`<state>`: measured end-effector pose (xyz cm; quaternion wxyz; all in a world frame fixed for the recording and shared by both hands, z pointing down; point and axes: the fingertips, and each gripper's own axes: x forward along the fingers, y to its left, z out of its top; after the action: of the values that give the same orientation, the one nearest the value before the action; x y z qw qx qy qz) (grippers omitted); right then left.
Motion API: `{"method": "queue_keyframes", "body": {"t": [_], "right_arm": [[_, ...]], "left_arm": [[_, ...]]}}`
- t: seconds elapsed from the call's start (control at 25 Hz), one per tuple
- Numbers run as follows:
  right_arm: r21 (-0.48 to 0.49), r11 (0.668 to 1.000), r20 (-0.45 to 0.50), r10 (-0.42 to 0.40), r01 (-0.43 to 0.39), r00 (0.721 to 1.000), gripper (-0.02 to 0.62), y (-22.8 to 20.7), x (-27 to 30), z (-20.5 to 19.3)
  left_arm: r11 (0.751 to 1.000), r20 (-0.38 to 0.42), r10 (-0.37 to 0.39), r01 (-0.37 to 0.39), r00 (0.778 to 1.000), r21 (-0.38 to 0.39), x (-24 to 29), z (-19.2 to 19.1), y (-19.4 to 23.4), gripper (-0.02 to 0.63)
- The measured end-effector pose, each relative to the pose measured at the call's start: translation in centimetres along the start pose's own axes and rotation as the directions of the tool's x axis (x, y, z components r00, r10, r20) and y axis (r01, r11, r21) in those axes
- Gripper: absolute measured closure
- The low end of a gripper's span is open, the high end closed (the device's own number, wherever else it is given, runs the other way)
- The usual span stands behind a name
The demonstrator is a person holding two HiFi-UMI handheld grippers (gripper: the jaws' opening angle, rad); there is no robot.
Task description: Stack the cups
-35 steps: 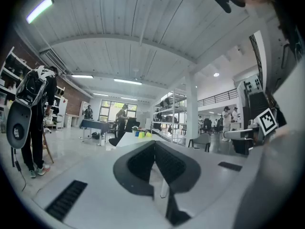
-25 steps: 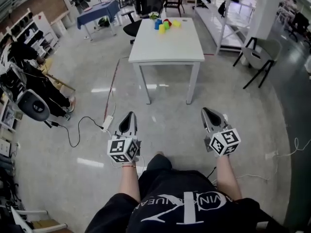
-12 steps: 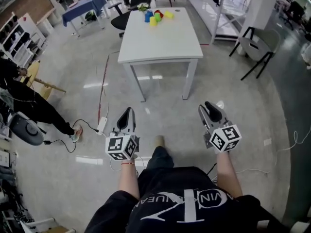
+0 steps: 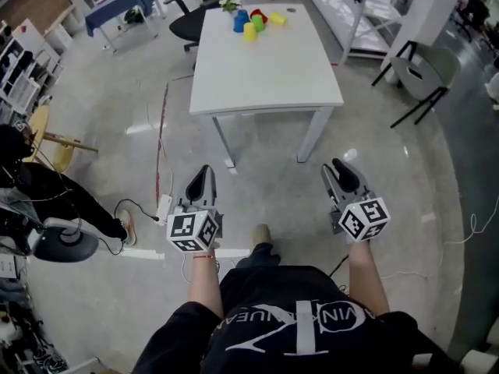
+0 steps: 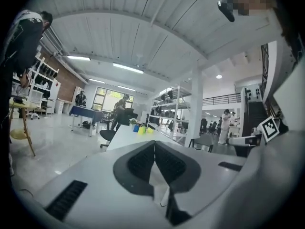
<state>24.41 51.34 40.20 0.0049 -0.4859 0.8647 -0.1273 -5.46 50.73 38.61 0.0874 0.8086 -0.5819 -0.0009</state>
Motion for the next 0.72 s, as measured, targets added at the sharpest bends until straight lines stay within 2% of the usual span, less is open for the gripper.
{"method": "queue_keyframes", "body": {"t": [0.44,0.72], "right_arm": [[-0.006,0.999,-0.019,-0.032,0.032,0.999,0.451,-0.9,10.2,0.7],[-0.013,0.999,-0.024,-0.040,0.039,0.999,0.451,-1.8,13.2,1.1]], "left_arm": [[0.999,-0.017,-0.049,0.049,0.999,-0.016,8.8,0.9,6.6,0.601],[0.996,-0.045,-0.092,0.091,0.995,-0.022,12.2,-0.3,7.4,0.601]]}}
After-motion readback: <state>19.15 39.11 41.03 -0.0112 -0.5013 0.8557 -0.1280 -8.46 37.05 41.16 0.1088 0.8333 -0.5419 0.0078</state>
